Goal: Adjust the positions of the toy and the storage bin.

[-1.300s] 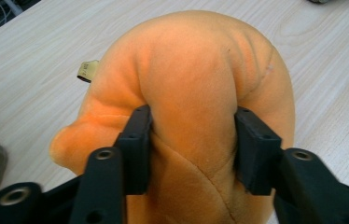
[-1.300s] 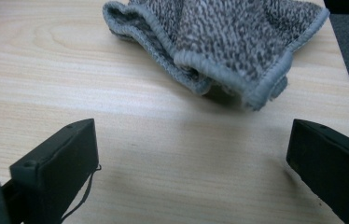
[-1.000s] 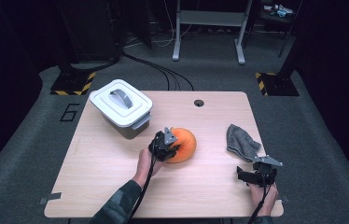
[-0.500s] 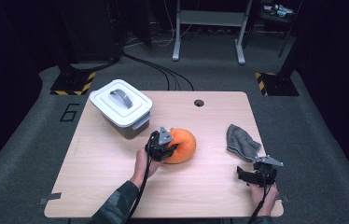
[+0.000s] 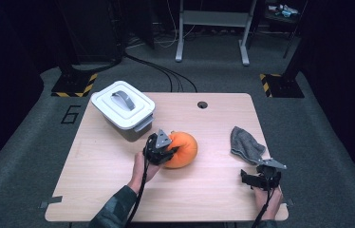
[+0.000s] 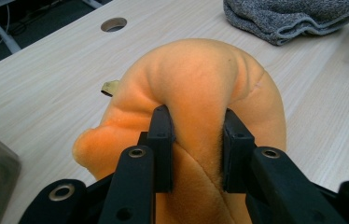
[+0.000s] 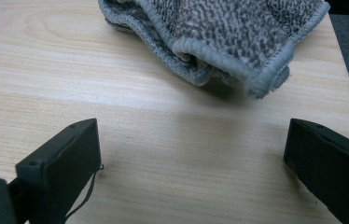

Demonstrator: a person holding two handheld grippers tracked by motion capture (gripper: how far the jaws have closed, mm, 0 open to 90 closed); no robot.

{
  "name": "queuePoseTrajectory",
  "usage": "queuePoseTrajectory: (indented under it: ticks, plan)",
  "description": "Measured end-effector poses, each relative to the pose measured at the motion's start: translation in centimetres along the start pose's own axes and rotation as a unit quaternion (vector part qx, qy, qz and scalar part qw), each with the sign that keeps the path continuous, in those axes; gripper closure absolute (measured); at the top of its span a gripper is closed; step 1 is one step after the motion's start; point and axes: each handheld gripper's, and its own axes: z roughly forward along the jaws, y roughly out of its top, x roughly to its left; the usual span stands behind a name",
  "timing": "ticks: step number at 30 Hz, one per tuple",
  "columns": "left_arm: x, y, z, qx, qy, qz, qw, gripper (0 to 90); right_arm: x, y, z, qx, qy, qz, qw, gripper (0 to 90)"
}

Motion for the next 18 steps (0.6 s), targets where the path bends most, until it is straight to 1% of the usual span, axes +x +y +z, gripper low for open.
queuePoseTrajectory:
  ticks: [2, 5, 7, 11, 17, 18]
  plan:
    - [0.1, 0.0, -0.5, 0.001, -0.001, 0.003, 1.0000, 70.6, 0.0, 0.0, 0.0, 0.001, 0.000, 0.002, 1.0000, 3.1]
    - [0.3, -0.1, -1.1, -0.002, -0.001, 0.001, 1.0000, 70.6, 0.0, 0.0, 0.0, 0.002, -0.001, 0.001, 1.0000, 3.2]
    - [0.3, -0.1, -1.6, -0.002, 0.001, 0.004, 1.0000, 70.5, 0.0, 0.0, 0.1, 0.002, 0.000, -0.003, 1.0000, 3.5]
    - [0.5, -0.4, -2.4, -0.003, 0.003, 0.002, 1.0000, 70.5, 0.1, 0.0, 0.0, 0.006, -0.001, -0.001, 1.0000, 3.7]
    - [0.8, -0.9, -3.4, -0.004, 0.006, 0.000, 1.0000, 70.4, 0.0, 0.0, 0.1, 0.004, -0.001, -0.003, 1.0000, 3.7]
    - [0.9, -1.0, -3.6, -0.004, 0.007, 0.000, 1.0000, 70.4, 0.1, 0.0, 0.0, 0.004, -0.002, 0.000, 1.0000, 3.7]
